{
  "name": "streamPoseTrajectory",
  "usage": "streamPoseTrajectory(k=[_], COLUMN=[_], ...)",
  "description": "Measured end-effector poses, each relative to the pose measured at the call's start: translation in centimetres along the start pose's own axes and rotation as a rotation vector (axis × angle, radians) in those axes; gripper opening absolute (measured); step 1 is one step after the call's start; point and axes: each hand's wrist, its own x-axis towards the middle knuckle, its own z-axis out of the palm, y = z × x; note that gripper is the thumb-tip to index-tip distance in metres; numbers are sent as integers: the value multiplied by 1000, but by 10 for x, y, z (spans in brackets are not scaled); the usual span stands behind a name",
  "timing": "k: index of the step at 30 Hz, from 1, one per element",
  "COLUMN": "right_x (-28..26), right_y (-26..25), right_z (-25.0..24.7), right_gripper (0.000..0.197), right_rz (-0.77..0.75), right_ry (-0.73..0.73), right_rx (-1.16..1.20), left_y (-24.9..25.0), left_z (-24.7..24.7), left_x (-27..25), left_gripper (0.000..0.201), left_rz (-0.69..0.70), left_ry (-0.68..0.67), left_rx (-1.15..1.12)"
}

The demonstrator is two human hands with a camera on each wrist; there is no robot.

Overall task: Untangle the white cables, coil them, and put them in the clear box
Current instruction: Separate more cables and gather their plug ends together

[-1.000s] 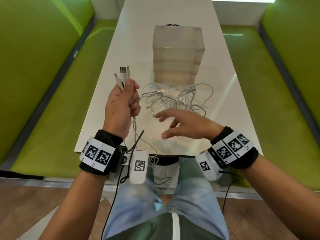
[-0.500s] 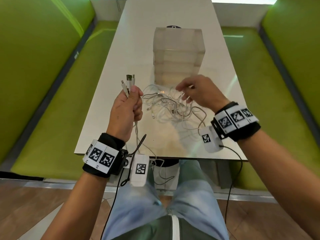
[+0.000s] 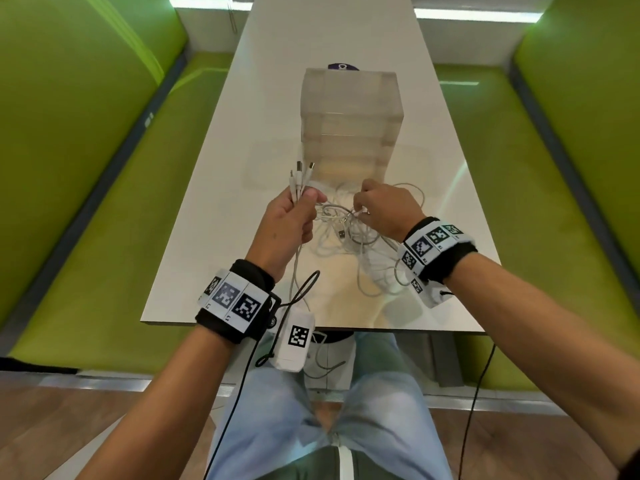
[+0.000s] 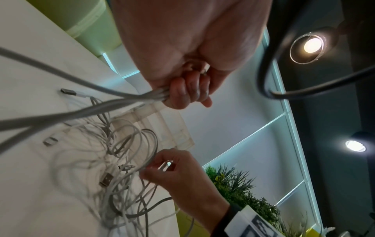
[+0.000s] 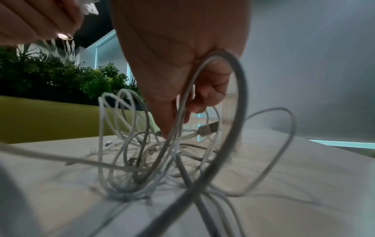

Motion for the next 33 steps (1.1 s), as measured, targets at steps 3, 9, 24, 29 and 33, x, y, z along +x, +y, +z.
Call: streamPoseTrajectory(k=[3, 9, 24, 29, 33], right_x=[-2, -10, -7, -5, 6], right_y=[4, -8, -21, -31, -38], right_z=[-12, -62, -62, -44, -40], right_gripper=[17, 5, 20, 13, 23], right_rz=[33, 83, 123, 54, -7], right_ry=[162, 353, 262, 16, 143], right_rx=[222, 1063, 1371, 853, 637], left_y=[-4, -14, -4, 16, 27], left_z=[6, 28, 25, 14, 9], left_x=[11, 35, 49, 46, 39], left_gripper=[28, 28, 29, 30, 30], left_rz=[5, 29, 80, 94, 142], left_ry=[-8, 113, 142, 159, 154], left_rx=[-41, -130, -410, -563, -553])
